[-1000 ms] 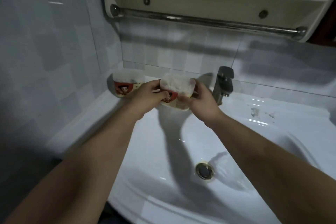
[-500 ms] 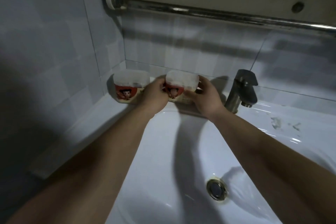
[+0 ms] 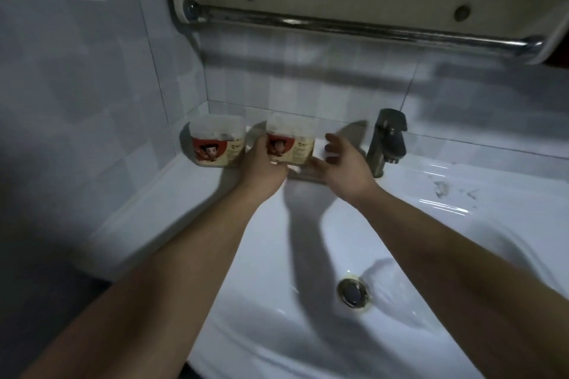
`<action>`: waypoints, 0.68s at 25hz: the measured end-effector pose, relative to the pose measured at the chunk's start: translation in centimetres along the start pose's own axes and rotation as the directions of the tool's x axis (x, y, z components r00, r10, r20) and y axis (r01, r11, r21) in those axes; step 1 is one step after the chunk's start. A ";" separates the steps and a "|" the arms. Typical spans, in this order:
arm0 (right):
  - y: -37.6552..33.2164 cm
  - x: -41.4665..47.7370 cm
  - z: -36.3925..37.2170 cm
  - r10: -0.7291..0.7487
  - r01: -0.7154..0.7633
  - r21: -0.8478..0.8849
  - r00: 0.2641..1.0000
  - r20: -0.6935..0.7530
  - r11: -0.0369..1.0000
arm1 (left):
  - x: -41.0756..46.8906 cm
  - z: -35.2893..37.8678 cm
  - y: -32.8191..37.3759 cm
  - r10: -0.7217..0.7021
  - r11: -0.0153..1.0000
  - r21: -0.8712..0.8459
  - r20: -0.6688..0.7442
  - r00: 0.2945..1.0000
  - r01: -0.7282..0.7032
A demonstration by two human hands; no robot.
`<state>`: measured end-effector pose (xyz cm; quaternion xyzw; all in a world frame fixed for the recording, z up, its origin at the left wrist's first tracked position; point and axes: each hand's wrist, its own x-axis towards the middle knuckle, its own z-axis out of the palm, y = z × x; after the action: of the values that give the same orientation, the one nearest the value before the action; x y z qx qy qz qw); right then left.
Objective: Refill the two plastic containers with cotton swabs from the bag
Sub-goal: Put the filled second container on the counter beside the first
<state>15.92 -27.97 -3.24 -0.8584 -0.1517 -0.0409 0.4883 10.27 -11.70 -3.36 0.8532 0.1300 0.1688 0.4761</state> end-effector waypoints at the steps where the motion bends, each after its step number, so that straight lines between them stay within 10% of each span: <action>1: 0.0 -1.3 -0.9 -0.014 0.015 -0.054 1.000 0.014 0.998 | -1.1 0.1 0.3 -0.009 1.000 0.004 -0.030 0.999 0.009; 7: 3.0 -7.5 -6.0 0.122 -0.052 -0.424 0.983 0.139 0.904 | -6.0 3.2 2.2 -0.119 0.984 -0.134 0.013 0.993 0.120; 17: 8.9 -14.8 -9.0 0.407 -0.001 -0.835 0.874 0.267 0.550 | -12.5 6.5 2.5 -0.226 0.970 0.193 0.484 0.845 0.149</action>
<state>5.23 -43.15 -9.08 -0.9828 -0.1156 0.1435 -0.0063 1.79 -22.75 -6.48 0.8837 0.0965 -0.1169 0.4429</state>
